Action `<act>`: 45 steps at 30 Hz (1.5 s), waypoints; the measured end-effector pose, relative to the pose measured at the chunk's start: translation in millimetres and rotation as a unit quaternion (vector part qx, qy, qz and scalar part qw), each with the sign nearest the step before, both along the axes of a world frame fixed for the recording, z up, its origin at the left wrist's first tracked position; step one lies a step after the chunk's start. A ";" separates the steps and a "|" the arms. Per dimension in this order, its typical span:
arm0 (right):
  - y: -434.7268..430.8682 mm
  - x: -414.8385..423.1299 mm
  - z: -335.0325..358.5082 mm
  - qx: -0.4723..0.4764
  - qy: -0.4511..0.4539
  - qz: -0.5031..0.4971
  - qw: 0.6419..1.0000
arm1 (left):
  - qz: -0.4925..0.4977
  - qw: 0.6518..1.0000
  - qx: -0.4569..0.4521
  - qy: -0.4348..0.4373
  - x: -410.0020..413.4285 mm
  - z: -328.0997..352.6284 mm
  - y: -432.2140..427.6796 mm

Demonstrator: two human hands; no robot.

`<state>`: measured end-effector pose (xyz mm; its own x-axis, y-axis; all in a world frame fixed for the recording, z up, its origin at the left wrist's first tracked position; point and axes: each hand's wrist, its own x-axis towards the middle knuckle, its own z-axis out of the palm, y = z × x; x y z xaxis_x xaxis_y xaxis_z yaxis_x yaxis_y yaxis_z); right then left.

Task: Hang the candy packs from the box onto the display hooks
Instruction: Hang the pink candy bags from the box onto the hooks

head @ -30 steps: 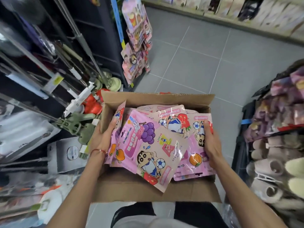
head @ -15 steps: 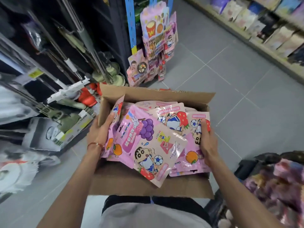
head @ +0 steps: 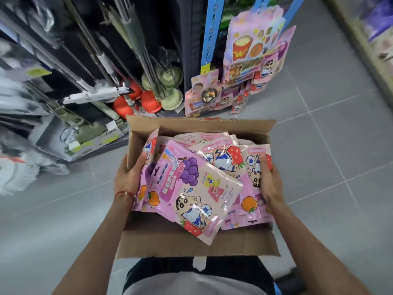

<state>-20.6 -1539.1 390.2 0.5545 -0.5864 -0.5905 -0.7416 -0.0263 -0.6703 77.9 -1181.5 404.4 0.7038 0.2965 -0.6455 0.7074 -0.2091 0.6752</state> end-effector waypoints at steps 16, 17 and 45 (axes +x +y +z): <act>-37.3 114.8 -165.1 0.019 0.071 0.160 0.984 | 0.198 0.979 0.018 0.044 -18.3 -146.5 -39.7; -31.2 118.5 -183.1 0.018 0.073 0.163 0.984 | 0.200 0.978 0.017 0.047 -16.8 -165.3 -34.9; 117.0 199.7 -567.9 -0.049 0.043 0.168 0.984 | 0.231 0.971 -0.020 0.062 29.1 -580.6 140.0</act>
